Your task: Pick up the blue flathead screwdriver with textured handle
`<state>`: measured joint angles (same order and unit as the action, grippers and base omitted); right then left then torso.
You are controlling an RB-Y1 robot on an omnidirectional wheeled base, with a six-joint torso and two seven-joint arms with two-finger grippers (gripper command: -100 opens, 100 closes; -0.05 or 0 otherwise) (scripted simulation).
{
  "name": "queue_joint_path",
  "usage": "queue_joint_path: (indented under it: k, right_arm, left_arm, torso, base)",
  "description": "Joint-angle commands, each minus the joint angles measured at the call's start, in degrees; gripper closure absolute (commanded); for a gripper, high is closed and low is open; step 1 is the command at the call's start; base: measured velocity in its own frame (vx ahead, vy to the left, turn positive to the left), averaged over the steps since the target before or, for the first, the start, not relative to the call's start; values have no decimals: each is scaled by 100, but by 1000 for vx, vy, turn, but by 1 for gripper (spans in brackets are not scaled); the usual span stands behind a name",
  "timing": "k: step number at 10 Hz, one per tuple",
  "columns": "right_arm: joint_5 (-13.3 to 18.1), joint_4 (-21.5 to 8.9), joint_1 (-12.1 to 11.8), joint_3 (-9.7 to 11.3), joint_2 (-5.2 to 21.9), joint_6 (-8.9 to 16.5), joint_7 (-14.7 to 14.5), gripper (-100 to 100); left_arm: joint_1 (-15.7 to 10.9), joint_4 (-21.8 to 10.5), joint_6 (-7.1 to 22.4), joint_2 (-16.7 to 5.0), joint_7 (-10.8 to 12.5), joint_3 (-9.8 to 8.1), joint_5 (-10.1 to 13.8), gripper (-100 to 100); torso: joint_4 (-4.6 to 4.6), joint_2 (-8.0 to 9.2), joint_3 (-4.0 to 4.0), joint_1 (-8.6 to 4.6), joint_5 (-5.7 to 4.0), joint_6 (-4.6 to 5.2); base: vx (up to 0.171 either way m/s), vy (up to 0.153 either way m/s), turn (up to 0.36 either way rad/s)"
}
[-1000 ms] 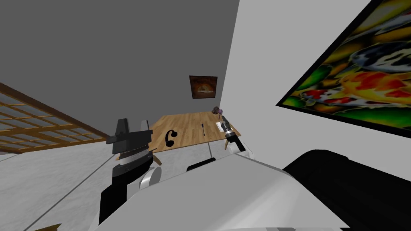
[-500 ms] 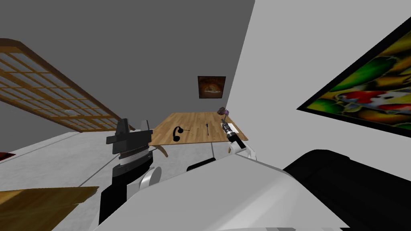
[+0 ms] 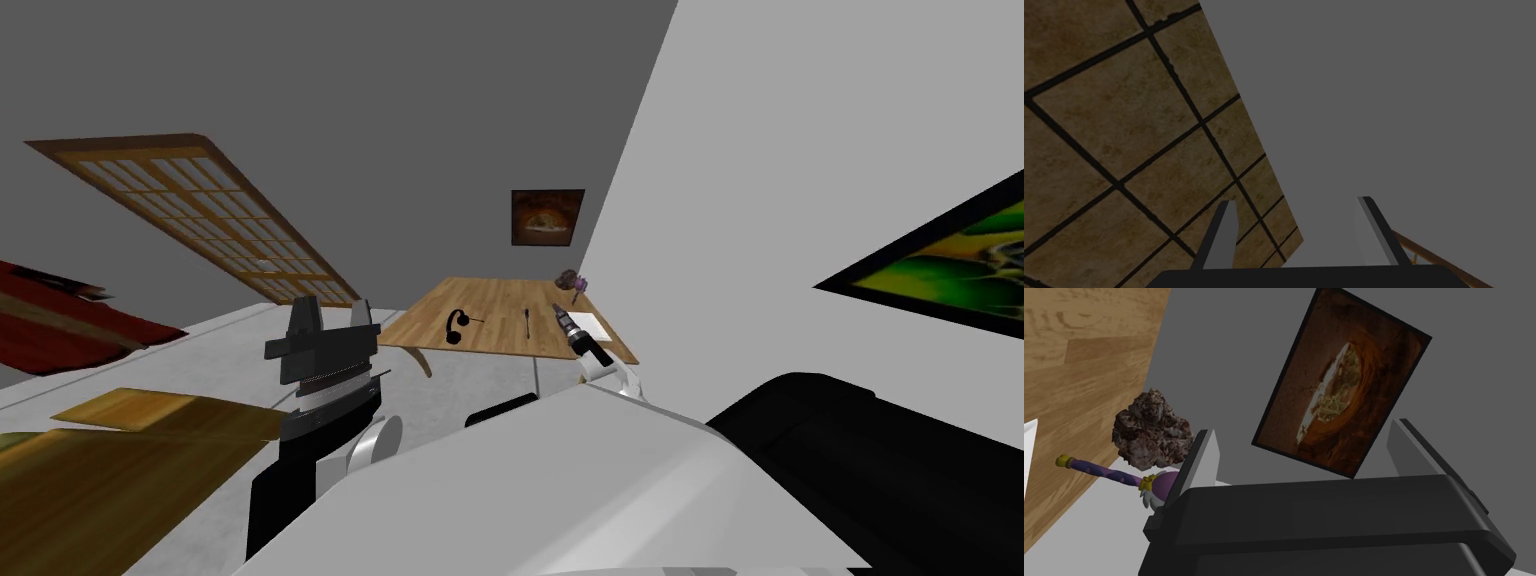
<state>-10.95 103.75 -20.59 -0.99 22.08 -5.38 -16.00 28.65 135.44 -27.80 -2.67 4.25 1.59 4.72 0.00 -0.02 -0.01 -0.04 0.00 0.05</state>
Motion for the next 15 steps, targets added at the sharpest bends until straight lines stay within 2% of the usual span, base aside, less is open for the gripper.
queue_joint_path:
  k: [1, 2, 3, 4, 5, 7, 8, 9, 10, 11, 12, 13, 14, 15]
  right_arm:
    - [-203, -286, 81, -35, 259, 286, -286, -100]
    - [-203, -311, 81, -35, 259, 298, -314, -100]
    - [-386, -593, 147, -50, 463, 521, -561, -100]
    - [-386, -593, 147, -50, 463, 546, -582, -100]
    - [-580, -884, 211, -56, 664, 781, -805, -100]
    - [-580, -884, 211, -56, 664, 804, -851, -100]
    - [-786, -1103, 269, -53, 860, 1070, -1118, -100]
    - [-786, -1183, 269, -53, 860, 1070, -1118, -100]
    - [-1004, -1424, 323, -42, 1047, 1313, -1360, -100]
    - [-1004, -1488, 323, -42, 1047, 1343, -1381, -100]
    - [-1232, -1736, 372, -22, 1225, 1550, -1624, -100]
    - [-1232, -1798, 372, -22, 1225, 1622, -1640, -100]
    - [-1470, -1935, 417, 3, 1394, 1873, -1869, -100]
    - [-1470, -1961, 417, 3, 1394, 1905, -1892, -100]
  left_arm:
    - [0, 0, 0, 0, 0, 0, 0, 0]
    - [-1, 0, 0, 0, 0, 1, 0, 0]
    - [0, 0, 0, 0, 0, 0, 0, 0]
    - [-1, 0, 0, 0, 0, 1, 0, 0]
    - [0, 0, 0, 0, 0, 0, 0, 0]
    - [0, 0, 0, 0, 0, 0, 0, 0]
    - [1, 0, 0, 0, 0, 0, 0, 0]
    - [-1, 0, 0, 0, 0, 0, 0, 0]
    - [0, 0, 0, 0, 0, 0, 0, 0]
    - [-1, 0, 0, 0, 0, 0, 0, 0]
    - [1, 0, 0, 0, 0, 0, 0, 0]
    - [-1, 0, 0, 0, 0, 0, 0, 0]
    - [1, 0, 0, 0, 0, -1, 0, 0]
    - [0, 0, 0, 0, 0, 0, 0, 0]
  torso:
    - [0, 0, 0, 0, 0, 0]
    - [0, -2, -1, 2, 0, -7]
    - [0, -1, -1, 1, 0, 0]
    - [0, -2, -1, 2, 1, -7]
    - [-1, -2, -1, 0, 0, 1]
    - [-1, -2, -1, 2, 0, 2]
    - [0, -1, -1, 1, 0, 3]
    - [0, -3, -1, 3, 1, -6]
    - [-1, -4, -2, 1, 0, 1]
    - [-1, -6, -3, 3, 0, -4]
    - [-1, -4, -3, 2, 1, 3]
    - [0, -5, -3, 4, 1, -5]
    - [-1, -5, -3, 1, 0, 3]
    - [-1, -7, -3, 4, 1, -4]
  base:
    - [-4, 11, 325]
    - [-1, 3, 197]
    - [-2, 11, 368]
    - [1, 1, 175]
    - [3, 12, 373]
    - [3, 1, 77]
    - [2, 13, 348]
    - [5, 1, 214]
    - [8, 12, 332]
    - [10, 4, 199]
    - [8, 11, 398]
    - [9, -1, 186]
    - [12, 7, 343]
    - [14, -1, 175]
